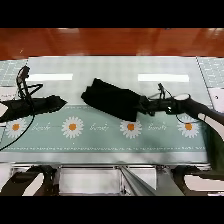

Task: Fold the shirts.

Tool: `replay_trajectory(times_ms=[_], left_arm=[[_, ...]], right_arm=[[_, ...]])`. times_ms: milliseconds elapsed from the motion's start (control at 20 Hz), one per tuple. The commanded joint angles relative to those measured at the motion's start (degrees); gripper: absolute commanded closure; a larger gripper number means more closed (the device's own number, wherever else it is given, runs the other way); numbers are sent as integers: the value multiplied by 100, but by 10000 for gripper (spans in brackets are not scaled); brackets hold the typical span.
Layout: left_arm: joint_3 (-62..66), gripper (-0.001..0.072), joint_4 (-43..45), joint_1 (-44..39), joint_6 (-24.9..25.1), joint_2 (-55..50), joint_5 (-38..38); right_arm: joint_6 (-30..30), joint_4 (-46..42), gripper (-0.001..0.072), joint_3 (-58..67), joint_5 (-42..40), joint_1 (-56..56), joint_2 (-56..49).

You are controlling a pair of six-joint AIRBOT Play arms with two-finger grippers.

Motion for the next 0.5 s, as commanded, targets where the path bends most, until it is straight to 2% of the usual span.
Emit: replay_trajectory(times_ms=[0,100,250,350,450], left_arm=[[-4,688,0,-2,2,-2,81],[-4,688,0,-2,2,-57,120],[-4,688,0,-2,2,-184,125],[-7,688,0,-2,2,-221,120],[-7,688,0,-2,2,-221,118]], right_arm=[[389,-837,689,1174,455,389,-109],[1113,-2092,689,2271,1102,461,-125],[1878,-3403,689,4046,2031,413,-125],[2212,-4076,690,5145,2653,243,-125],[2378,-4310,690,6052,3237,-116,-125]])
